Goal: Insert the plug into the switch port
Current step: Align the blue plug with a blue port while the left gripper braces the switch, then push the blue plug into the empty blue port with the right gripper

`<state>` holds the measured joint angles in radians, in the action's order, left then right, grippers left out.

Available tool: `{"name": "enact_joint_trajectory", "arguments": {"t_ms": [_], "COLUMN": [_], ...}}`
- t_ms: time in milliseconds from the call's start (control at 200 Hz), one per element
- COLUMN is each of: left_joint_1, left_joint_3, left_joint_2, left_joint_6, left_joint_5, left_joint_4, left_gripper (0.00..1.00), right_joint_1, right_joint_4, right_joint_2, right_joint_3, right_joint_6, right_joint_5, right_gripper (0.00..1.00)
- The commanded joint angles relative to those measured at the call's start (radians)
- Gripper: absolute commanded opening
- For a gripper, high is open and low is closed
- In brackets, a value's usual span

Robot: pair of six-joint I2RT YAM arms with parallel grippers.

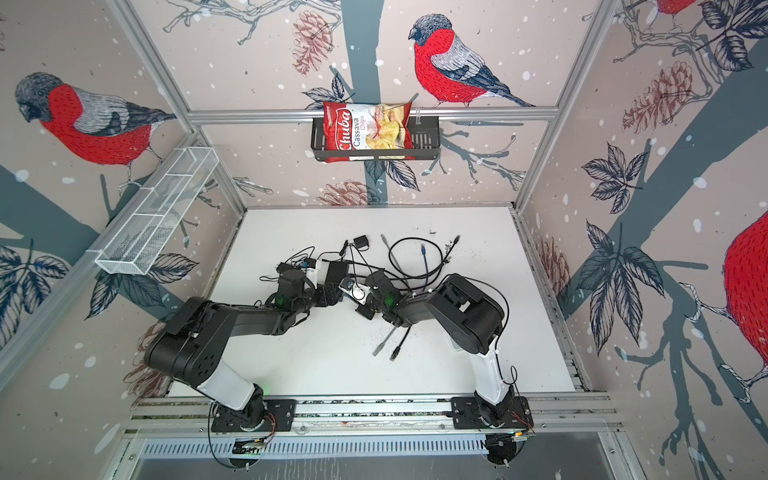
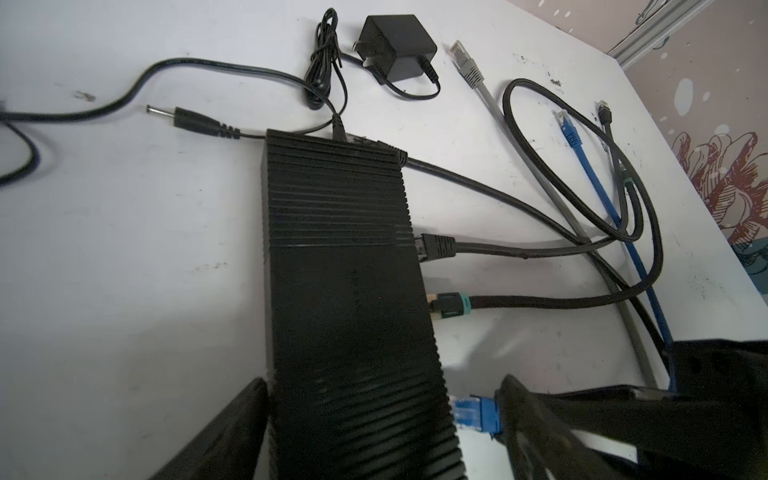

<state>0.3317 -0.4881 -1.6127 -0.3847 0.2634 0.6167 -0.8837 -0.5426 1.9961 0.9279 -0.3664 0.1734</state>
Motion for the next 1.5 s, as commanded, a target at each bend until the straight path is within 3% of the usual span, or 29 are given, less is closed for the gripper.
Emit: {"name": "enact_joint_trajectory", "arguments": {"t_ms": [0,440,941,1496], "left_joint_1": [0.000,0.000,0.001,0.029], "left_joint_3": [0.000,0.016,0.115,0.135], "left_joint_2": [-0.008,-0.028,0.008,-0.012], "left_joint_6": [0.004,-0.004,-0.094,-0.103], "left_joint_5": [0.025,0.078,0.065,0.130], "left_joint_4": [0.049,0.091,0.198,0.262], "left_gripper": [0.85,0.80,0.72,0.70], "right_joint_1": [-0.007,-0.028,-0.102,-0.132], "right_joint_4": [-0.049,-0.209,-0.345,-0.312], "right_joint_2": [0.006,0.009,0.042,0.056], "right_joint_3": [0.005,-0.056,-0.049,0.017], "right_joint_6": [0.014,0.041,0.104,0.060], "right_joint_5": [0.022,0.093,-0.129,-0.070], "right_gripper": [0.04,0.03,0.03,0.03]}}
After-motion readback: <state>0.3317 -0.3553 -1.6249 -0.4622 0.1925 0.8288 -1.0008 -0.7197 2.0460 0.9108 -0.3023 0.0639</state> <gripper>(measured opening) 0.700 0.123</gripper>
